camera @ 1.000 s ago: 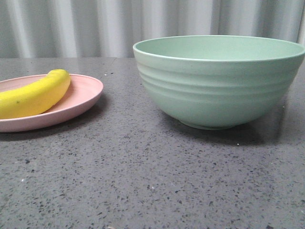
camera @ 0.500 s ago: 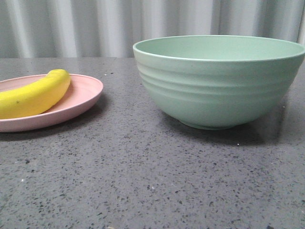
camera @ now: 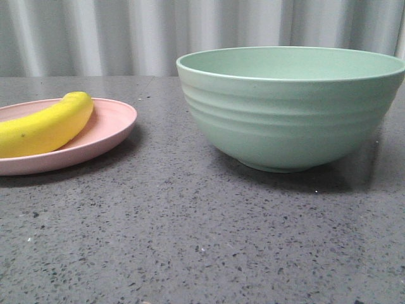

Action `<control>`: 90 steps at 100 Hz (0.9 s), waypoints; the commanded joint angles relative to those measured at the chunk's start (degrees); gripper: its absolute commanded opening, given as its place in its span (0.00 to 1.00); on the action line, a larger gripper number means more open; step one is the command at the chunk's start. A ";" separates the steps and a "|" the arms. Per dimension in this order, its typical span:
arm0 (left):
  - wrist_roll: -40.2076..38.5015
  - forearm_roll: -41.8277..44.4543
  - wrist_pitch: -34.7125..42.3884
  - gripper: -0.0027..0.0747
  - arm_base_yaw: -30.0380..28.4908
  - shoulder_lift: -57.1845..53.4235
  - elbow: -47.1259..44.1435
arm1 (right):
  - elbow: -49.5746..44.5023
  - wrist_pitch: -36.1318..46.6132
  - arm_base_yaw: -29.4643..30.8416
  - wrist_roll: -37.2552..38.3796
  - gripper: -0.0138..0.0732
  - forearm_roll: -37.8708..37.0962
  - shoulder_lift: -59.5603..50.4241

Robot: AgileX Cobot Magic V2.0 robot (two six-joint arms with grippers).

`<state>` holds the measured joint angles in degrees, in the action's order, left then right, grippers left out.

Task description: Transfer banana from pink plate to green bowl

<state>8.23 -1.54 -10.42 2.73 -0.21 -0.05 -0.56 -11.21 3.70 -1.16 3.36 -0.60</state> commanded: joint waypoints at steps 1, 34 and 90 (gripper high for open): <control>-0.26 -0.24 5.11 0.01 -0.05 -1.65 -0.50 | -1.21 6.00 0.33 -0.37 0.09 -0.55 -1.27; -0.26 -0.24 7.08 0.01 -0.05 -1.65 -0.50 | -1.21 6.10 0.33 -0.37 0.09 -0.55 -1.27; -0.26 -0.47 7.10 0.01 -0.05 -1.65 -0.50 | -1.21 6.10 0.33 -0.37 0.09 -0.55 -1.27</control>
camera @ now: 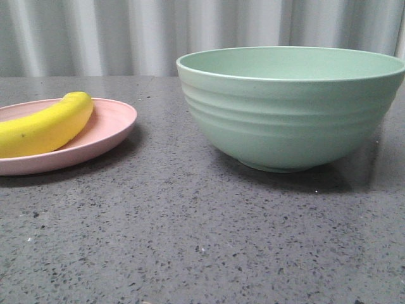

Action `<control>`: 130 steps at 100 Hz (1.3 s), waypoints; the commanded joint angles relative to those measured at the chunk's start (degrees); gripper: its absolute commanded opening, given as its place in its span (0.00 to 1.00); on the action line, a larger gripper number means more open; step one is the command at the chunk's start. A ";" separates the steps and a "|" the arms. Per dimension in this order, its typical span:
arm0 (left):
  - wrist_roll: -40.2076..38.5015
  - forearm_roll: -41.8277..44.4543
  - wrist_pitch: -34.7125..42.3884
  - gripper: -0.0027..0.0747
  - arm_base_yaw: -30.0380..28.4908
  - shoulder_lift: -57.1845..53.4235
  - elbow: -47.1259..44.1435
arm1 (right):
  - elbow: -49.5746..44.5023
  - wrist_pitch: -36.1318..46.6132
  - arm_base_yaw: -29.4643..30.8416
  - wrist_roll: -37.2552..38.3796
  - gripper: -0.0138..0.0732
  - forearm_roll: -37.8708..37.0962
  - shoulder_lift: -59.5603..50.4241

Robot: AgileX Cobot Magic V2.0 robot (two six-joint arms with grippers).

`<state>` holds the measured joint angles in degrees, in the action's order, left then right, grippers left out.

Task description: Transfer banana from pink plate to green bowl

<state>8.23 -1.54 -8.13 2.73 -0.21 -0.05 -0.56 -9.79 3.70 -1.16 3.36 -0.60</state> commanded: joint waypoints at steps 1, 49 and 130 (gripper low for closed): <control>-0.26 -0.47 4.81 0.01 -0.05 -1.65 -0.50 | -1.21 4.68 0.33 -0.37 0.09 -0.55 -1.27; -0.26 -5.20 -0.61 0.01 -0.05 2.05 7.86 | 5.32 -2.68 0.33 -0.37 0.09 -0.04 -0.78; -0.26 -5.20 10.58 0.40 -0.05 24.16 20.79 | 22.11 -7.36 0.33 -0.37 0.09 1.40 25.73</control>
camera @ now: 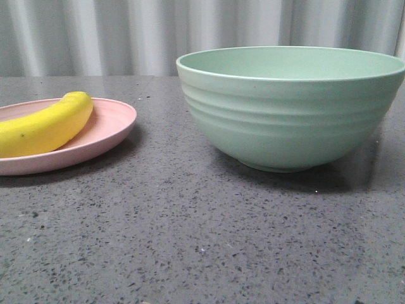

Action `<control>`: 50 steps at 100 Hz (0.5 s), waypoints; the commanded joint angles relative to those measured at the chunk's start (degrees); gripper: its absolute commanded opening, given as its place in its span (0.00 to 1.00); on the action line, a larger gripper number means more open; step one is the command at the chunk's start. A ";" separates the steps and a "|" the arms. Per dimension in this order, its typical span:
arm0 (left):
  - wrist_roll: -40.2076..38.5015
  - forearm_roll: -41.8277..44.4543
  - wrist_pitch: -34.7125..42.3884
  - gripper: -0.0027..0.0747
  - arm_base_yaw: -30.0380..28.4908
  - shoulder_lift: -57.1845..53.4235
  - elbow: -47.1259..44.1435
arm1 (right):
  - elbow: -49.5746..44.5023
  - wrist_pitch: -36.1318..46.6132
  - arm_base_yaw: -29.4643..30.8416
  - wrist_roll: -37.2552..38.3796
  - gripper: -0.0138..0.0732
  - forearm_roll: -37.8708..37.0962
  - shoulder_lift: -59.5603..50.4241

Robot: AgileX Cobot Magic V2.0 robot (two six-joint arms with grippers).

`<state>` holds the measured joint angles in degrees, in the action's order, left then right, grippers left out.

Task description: Transfer banana from pink plate to green bowl

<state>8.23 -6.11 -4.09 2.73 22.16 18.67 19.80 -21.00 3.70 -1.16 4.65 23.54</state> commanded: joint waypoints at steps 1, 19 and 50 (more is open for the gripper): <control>-0.26 -0.63 6.82 0.44 -0.05 1.96 2.07 | 1.74 3.85 0.33 -0.37 0.09 0.11 1.78; -0.26 -0.91 10.96 0.58 -0.05 4.25 2.42 | 1.74 4.08 0.33 -0.37 0.09 0.11 2.12; -0.36 -7.84 -6.63 0.61 -0.05 15.87 14.09 | 1.74 6.44 0.33 -0.37 0.09 0.11 2.12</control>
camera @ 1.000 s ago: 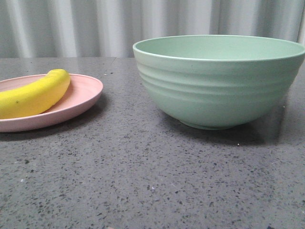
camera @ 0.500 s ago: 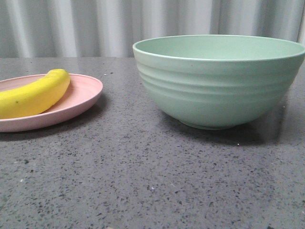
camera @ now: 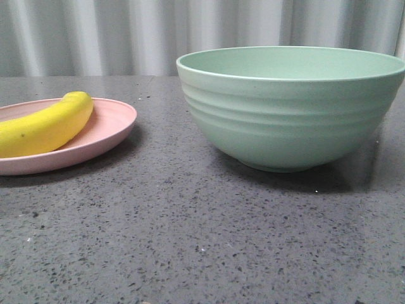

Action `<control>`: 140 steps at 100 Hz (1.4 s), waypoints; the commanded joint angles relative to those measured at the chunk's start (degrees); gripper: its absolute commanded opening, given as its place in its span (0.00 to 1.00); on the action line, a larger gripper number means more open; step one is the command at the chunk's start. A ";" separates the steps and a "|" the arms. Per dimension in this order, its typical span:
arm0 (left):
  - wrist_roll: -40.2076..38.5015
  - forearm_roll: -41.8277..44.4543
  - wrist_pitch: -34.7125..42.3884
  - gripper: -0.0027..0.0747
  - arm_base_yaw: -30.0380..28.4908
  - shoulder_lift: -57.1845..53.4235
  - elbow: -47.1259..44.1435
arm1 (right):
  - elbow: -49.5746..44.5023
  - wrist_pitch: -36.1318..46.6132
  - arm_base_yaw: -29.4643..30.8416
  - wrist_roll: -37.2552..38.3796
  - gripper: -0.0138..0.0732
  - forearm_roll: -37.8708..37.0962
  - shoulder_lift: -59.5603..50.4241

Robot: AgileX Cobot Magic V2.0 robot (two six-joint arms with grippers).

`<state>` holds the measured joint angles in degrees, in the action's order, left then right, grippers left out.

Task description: Transfer banana from pink plate to green bowl

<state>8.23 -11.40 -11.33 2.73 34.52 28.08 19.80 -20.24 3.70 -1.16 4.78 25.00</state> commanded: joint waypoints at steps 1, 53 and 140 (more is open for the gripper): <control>-0.36 -2.86 0.43 0.61 -0.05 3.80 4.94 | 1.74 5.92 0.33 -0.37 0.09 -0.02 0.65; 3.09 -4.99 -15.17 0.67 15.37 26.70 20.40 | 1.74 7.21 0.33 -0.37 0.09 -0.02 0.65; 5.83 0.66 -25.91 0.67 19.56 43.77 25.12 | 1.74 6.60 0.33 -0.37 0.09 0.02 0.65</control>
<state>13.94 -10.47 -38.79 21.82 79.19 51.27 19.80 -17.69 3.70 -1.16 4.95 25.00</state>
